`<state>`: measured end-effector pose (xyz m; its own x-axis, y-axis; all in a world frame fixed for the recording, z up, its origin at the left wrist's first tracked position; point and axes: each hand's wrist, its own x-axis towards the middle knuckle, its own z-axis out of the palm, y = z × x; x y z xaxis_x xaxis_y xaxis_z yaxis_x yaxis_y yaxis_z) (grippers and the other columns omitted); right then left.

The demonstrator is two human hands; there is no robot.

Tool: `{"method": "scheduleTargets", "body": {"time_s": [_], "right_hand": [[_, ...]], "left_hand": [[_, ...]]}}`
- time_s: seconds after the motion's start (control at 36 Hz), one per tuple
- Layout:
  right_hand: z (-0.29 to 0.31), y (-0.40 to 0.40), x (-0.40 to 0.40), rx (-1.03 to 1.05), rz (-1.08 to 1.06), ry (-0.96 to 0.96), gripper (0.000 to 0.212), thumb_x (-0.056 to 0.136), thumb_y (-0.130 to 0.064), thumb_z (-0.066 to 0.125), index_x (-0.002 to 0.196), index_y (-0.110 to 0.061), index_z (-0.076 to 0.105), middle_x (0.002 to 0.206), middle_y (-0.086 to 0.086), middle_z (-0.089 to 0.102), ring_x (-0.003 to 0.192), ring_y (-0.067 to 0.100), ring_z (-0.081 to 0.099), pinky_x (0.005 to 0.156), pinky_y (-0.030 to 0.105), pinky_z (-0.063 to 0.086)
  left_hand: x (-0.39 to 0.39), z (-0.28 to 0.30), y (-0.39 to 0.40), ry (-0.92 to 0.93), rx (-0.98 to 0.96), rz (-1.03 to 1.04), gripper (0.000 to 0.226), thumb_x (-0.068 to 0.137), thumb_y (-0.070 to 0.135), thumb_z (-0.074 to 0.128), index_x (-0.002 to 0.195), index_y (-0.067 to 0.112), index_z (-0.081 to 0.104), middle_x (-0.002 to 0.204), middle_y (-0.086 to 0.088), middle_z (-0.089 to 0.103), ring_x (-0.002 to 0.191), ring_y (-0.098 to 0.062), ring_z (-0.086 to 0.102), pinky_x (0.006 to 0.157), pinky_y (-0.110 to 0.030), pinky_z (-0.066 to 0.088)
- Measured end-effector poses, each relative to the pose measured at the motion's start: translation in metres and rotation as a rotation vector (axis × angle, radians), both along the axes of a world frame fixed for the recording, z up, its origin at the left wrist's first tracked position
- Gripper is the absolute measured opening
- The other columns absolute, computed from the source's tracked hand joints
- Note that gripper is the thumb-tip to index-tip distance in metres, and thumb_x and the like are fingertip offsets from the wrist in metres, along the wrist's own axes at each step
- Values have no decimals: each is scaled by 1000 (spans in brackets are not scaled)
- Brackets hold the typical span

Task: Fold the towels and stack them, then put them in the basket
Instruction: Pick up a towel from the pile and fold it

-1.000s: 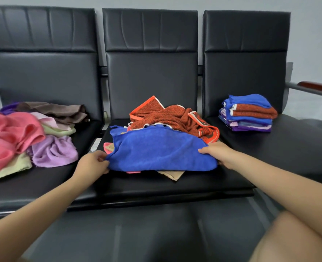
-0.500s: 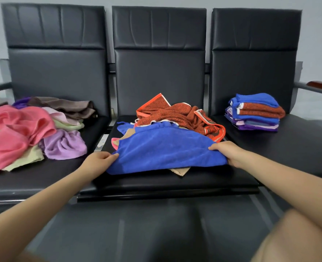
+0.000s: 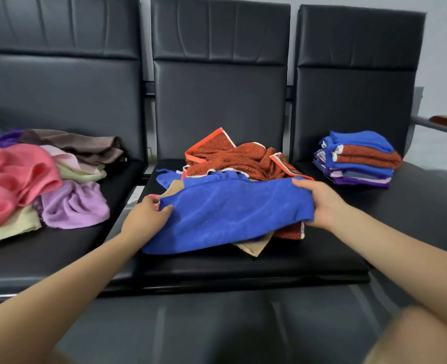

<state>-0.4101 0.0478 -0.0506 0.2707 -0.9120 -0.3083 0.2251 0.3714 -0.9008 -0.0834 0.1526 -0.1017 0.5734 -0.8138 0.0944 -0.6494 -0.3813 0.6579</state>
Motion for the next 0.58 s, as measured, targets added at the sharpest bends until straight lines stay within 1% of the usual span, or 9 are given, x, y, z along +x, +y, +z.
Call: {"method": "scheduleTargets", "body": {"time_s": [0.06,0.14,0.19,0.28,0.31,0.39,0.5,0.56,0.58], "right_hand": [[7,0,4,-16,-16,-57,25,95,-24,56,115,-9,61,93,11,73,77,25,71,59,32,56],[15,-1,11,-65,-16,-124,21,102,-26,43,98,-14,59,79,8,71,73,21,69,70,33,48],[19,-4,18,-99,-34,-159,24,104,-25,34,93,-16,54,83,10,57,79,19,59,76,31,42],[22,-7,30,-133,-57,-148,25,103,-22,35,83,-16,49,70,6,47,71,16,46,65,25,42],[22,-6,36,-145,-53,-157,24,103,-23,36,85,-15,50,71,4,48,73,15,47,65,23,44],[25,1,58,-189,-38,-79,19,101,-22,47,111,-12,58,96,6,61,92,19,60,88,30,48],[28,21,99,-326,45,60,13,97,-18,54,90,-16,64,83,1,68,78,16,65,74,29,52],[25,29,117,-325,201,79,14,98,-19,53,96,-12,65,88,6,68,82,21,65,77,31,52],[23,34,124,-304,281,84,15,98,-19,52,100,-11,64,88,8,66,79,21,64,72,29,52]], "left_hand": [[5,-2,-5,-38,35,-11,46,90,39,58,128,12,52,118,-4,61,109,-26,56,88,-35,43],[9,-1,-13,-13,29,-46,29,91,29,57,116,14,60,101,0,62,89,-21,54,81,-31,43],[9,0,-18,70,-27,-40,27,93,23,54,117,13,61,89,3,60,85,-19,53,77,-29,40],[9,0,-19,159,-92,12,29,94,18,47,118,12,61,90,1,61,85,-21,56,77,-31,43],[10,0,-18,175,-100,24,30,94,17,45,119,12,61,95,-3,62,88,-23,58,81,-33,46],[13,1,-13,198,-140,46,28,92,16,44,115,14,61,102,-11,66,95,-32,62,86,-39,49],[12,7,-7,187,-260,35,21,92,12,46,106,15,62,94,-6,66,85,-26,62,77,-35,48],[10,10,-5,237,-295,18,19,92,11,44,96,16,62,88,-3,64,72,-20,57,70,-32,44],[9,9,-6,286,-318,4,21,92,11,43,92,17,63,86,-3,64,69,-20,56,68,-34,45]]}}
